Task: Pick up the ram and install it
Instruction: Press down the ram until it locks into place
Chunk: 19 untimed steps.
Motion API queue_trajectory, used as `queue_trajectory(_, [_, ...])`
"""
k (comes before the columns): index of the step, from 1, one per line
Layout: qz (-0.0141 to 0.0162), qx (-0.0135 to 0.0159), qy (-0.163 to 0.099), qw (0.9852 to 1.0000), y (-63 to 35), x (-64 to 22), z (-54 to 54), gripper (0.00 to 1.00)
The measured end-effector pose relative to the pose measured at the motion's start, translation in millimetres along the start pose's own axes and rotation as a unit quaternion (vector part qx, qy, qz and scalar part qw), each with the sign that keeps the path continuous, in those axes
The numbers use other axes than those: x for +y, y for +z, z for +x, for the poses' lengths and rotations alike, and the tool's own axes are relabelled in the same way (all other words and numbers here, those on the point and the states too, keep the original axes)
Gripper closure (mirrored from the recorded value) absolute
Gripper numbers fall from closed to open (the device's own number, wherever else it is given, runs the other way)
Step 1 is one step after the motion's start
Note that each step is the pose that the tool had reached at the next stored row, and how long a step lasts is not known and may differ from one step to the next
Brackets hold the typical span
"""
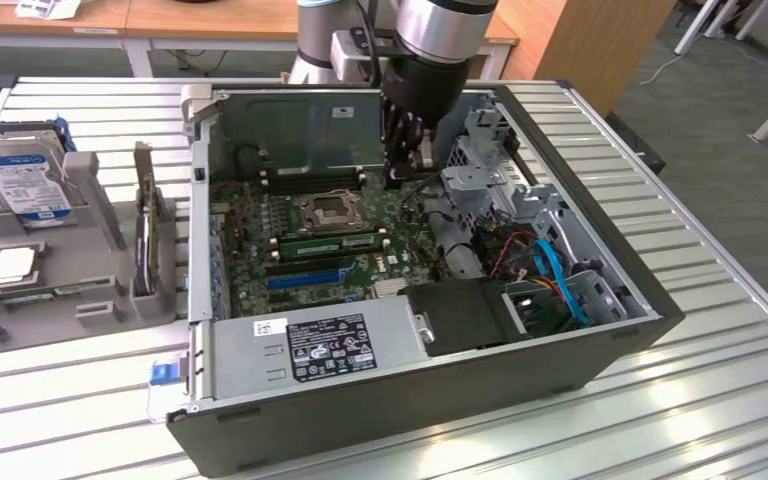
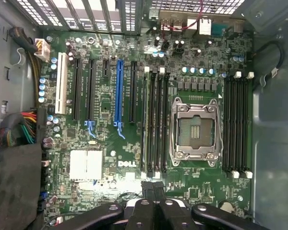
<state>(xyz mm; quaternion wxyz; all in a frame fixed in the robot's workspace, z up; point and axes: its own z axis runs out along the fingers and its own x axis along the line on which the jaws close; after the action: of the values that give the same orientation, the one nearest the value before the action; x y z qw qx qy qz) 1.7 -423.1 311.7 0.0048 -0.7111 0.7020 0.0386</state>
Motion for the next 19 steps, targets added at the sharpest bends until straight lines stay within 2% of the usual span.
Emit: queue_trajectory(19, [0.0, 0.0, 0.0, 1.0, 14.9, -0.7, 0.9, 0.9])
